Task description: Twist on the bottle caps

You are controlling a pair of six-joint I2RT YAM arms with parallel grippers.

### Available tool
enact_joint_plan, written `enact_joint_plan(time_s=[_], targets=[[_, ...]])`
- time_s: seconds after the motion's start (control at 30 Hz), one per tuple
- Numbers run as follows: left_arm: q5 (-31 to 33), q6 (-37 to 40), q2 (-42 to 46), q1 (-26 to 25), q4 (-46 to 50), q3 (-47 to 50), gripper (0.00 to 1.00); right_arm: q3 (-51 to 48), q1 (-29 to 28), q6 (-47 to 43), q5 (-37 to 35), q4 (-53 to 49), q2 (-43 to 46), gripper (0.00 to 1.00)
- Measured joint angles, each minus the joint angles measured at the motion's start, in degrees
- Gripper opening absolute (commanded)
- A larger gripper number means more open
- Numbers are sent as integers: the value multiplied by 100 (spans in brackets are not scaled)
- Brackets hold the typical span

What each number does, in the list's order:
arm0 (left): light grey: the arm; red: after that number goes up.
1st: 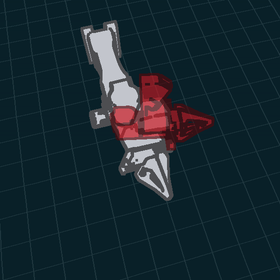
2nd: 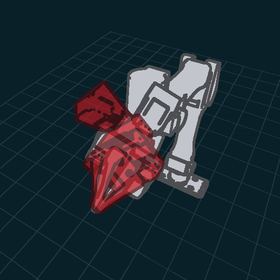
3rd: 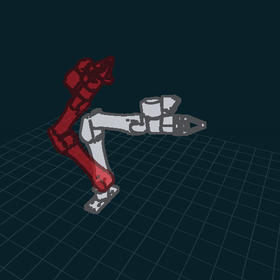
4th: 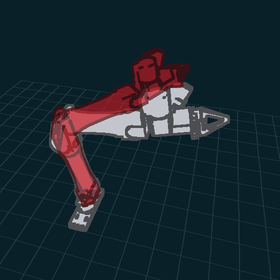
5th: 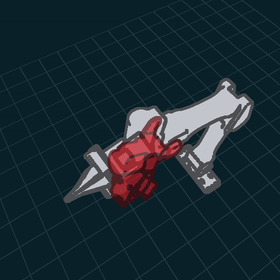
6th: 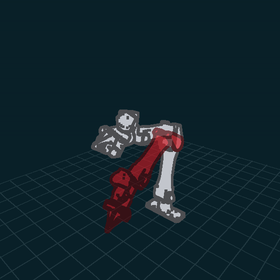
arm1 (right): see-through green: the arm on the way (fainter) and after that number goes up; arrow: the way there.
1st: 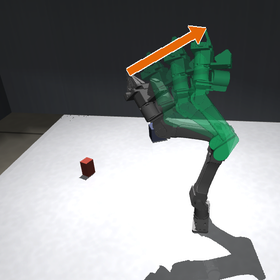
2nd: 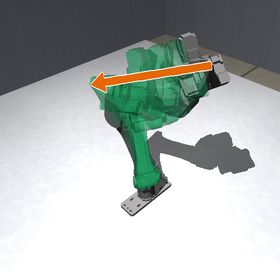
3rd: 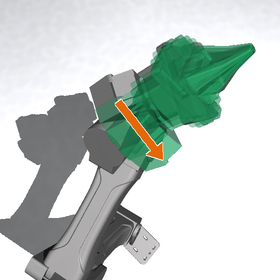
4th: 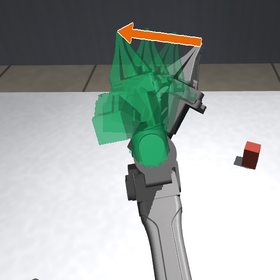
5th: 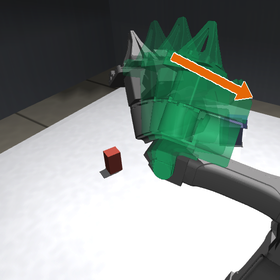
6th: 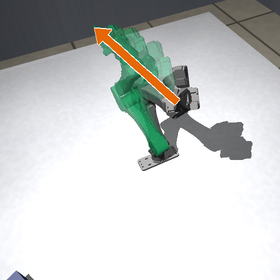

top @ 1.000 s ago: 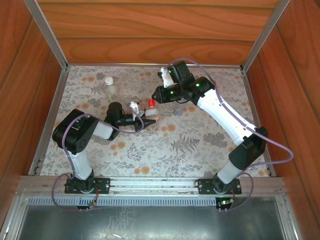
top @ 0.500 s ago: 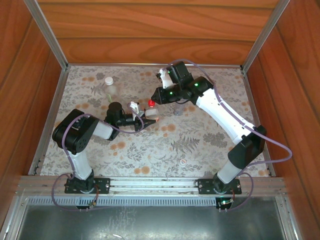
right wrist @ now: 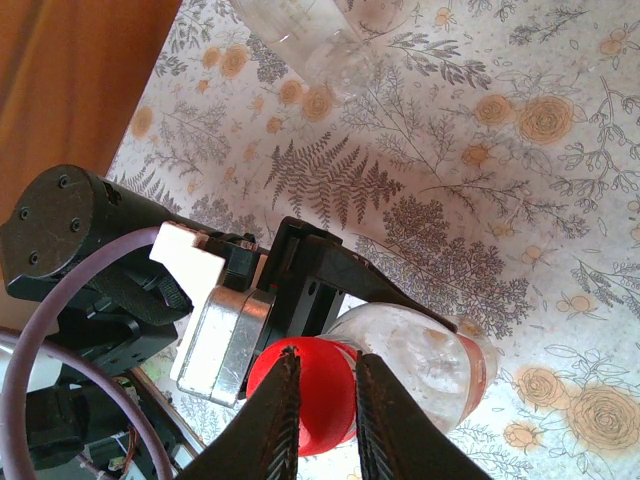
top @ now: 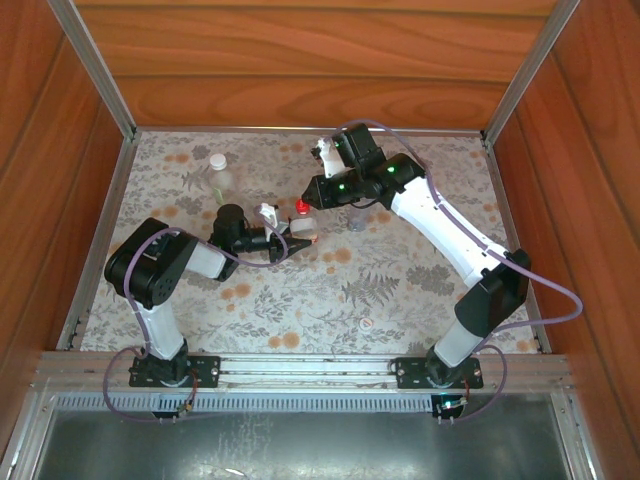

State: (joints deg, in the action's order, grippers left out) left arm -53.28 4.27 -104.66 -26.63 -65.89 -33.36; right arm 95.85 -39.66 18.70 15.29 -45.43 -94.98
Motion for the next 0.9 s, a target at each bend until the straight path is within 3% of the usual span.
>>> enact_joint_plan(time_s=[0.5,0.8,0.9], targets=[[2,-66,-2,0,-2,-2,48,-256,0,-4,-13,105,205,16],[26,-149,-7,2,-7,-9,48,-415,4,33,-17,66,302,17],[26,-149,-7,2,-7,-9,48,-415,7,42,-17,66,302,21]])
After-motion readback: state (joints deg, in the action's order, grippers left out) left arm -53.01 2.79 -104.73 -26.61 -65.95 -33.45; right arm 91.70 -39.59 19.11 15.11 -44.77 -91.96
